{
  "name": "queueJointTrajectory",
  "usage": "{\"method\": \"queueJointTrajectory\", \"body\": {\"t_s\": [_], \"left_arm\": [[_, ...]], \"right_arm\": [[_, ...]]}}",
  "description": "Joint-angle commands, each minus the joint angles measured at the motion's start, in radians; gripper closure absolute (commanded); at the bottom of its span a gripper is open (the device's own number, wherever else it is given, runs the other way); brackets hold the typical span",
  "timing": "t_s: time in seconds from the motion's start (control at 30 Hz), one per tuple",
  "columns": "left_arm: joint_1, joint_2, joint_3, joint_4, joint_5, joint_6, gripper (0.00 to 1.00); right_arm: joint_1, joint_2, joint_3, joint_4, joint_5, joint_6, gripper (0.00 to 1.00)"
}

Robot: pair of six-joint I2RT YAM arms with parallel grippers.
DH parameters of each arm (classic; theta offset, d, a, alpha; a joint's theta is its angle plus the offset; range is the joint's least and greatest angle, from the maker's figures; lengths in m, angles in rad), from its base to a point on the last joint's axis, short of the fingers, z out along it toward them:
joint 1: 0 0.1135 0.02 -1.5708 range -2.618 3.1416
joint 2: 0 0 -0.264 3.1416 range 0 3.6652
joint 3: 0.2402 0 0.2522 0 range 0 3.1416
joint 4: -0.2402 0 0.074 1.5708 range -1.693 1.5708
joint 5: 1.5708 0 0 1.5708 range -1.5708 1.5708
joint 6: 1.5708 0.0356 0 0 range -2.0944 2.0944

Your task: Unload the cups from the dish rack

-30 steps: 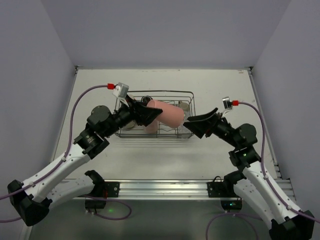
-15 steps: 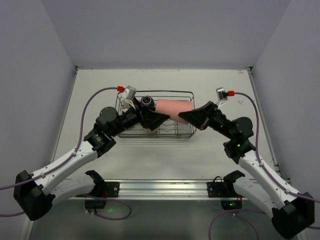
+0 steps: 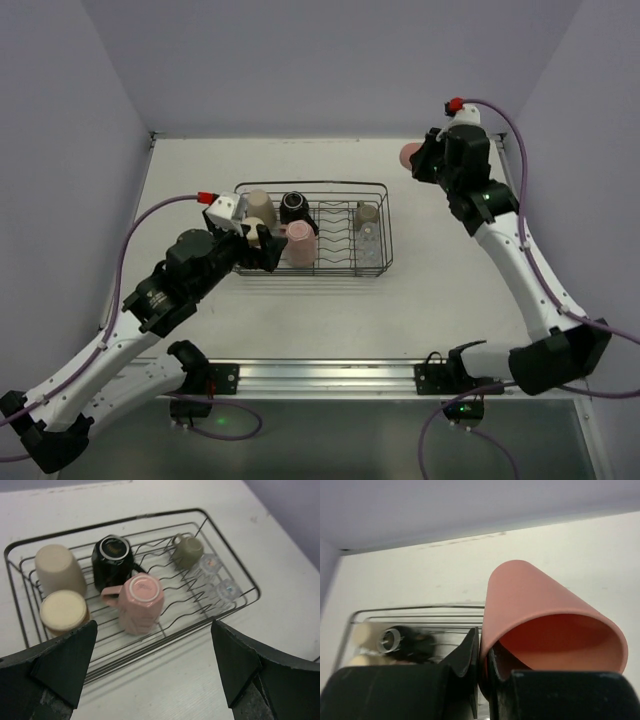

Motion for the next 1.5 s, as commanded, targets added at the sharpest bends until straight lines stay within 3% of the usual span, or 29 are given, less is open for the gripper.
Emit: {"method": "queueJointTrajectory", "body": {"t_s": [0.0,0.17,0.4,0.67,0.83,0.97,1.1,1.23,1.47], "left_arm": [[-0.001,-0.003,-0.044,-0.139,-0.125,0.095,0.00],[-0.001,0.025,-0.064,-0.099,-0.093,0.118,0.00],[0.001,0.040,-0.077,-0.097,-0.064,0.120,0.00],[-0.001,0.146,-0.015,-0.096,0.031,0.066,0.00],[-0.002,0.267,0.040,-0.057,0.050,-0.001,0.00],[-0.005,0.338,0.051,-0.013,-0.007,-0.014,0.00],[-0.022,0.399,0.077,0.019,-0.041,-0.021,0.00],[-0.028,0.472,0.095,0.048,-0.119,-0.008,0.00],[-0.030,0.604,0.127,0.119,-0.179,0.005,0.00]], "right_arm": [[-0.082,0.180,0.159,-0.365,0.152,-0.190,1.00],[-0.146,0.441,0.379,-0.557,0.112,-0.267,1.00],[-0.173,0.711,0.512,-0.589,0.077,-0.304,0.98],[-0.173,0.800,0.529,-0.565,0.033,-0.318,0.84],[-0.173,0.756,0.484,-0.531,0.052,-0.315,0.63],[-0.173,0.665,0.443,-0.482,0.043,-0.303,0.28],[-0.171,0.552,0.400,-0.436,0.000,-0.278,0.13],[-0.163,0.419,0.271,-0.355,-0.038,-0.232,0.01],[-0.120,0.124,-0.011,-0.110,-0.099,-0.146,0.01]]}}
